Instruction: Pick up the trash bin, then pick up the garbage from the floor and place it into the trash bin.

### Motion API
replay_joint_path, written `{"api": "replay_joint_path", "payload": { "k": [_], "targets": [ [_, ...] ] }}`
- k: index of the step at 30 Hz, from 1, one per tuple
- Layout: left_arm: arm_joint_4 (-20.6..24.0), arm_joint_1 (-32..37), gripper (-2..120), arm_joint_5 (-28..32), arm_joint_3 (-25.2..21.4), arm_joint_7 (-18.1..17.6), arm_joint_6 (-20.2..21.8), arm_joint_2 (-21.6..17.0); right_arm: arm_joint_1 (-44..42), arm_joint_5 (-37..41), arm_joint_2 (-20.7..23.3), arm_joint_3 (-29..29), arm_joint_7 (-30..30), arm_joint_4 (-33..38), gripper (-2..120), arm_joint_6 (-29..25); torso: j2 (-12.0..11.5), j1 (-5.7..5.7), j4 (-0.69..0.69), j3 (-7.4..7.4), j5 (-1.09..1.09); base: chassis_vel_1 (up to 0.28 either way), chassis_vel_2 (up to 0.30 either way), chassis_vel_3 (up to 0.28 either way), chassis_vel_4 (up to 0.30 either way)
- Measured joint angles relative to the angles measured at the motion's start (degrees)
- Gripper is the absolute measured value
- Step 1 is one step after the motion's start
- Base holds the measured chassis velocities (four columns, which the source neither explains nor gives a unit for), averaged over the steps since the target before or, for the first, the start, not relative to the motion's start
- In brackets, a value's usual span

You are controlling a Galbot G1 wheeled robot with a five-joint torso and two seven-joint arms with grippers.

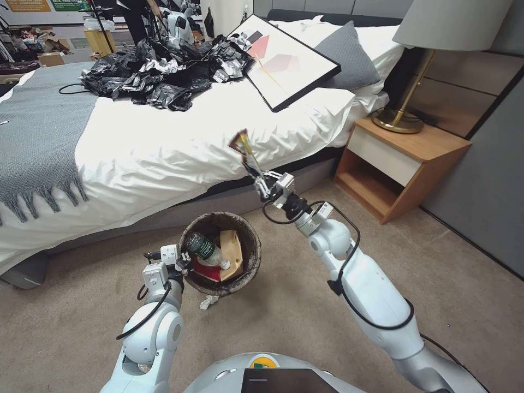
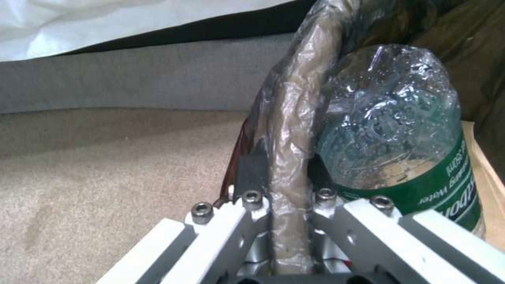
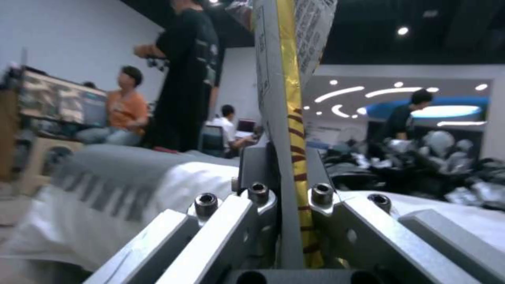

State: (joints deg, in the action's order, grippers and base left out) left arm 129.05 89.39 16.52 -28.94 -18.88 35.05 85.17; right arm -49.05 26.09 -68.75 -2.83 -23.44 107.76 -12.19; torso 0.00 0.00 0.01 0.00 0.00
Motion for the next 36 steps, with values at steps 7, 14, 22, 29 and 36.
{"api": "replay_joint_path", "payload": {
  "k": [7,14,22,29,36],
  "targets": [
    [0.0,0.0,0,0.0,0.0,0.0,0.0,0.0,-0.9,1.3,2.6,6.5,1.6,3.2,0,1.3,0.0,0.00,-0.01,0.00,-0.01,0.000,0.000,0.000,0.000],
    [0.0,0.0,0,0.0,0.0,0.0,0.0,0.0,-1.3,-1.0,5.4,17.8,5.3,-0.1,0,1.2,0.0,0.00,-0.01,0.00,0.00,0.000,0.000,0.000,0.000],
    [0.0,0.0,0,0.0,0.0,0.0,0.0,0.0,-1.1,-2.6,4.9,20.4,5.9,-2.8,0,0.6,0.0,0.00,-0.01,0.00,-0.01,0.000,0.000,0.000,0.000],
    [0.0,0.0,0,0.0,0.0,0.0,0.0,0.0,-2.5,-6.2,2.0,23.6,6.2,-12.4,-1,-1.3,0.0,0.00,-0.01,0.00,-0.01,0.000,0.000,0.000,0.000],
    [0.0,0.0,0,0.0,0.0,0.0,0.0,0.0,-4.3,-9.2,1.4,21.8,5.9,-16.3,29,-2.5,0.0,0.00,-0.01,0.00,0.00,0.000,0.000,0.000,0.000]
  ]
}}
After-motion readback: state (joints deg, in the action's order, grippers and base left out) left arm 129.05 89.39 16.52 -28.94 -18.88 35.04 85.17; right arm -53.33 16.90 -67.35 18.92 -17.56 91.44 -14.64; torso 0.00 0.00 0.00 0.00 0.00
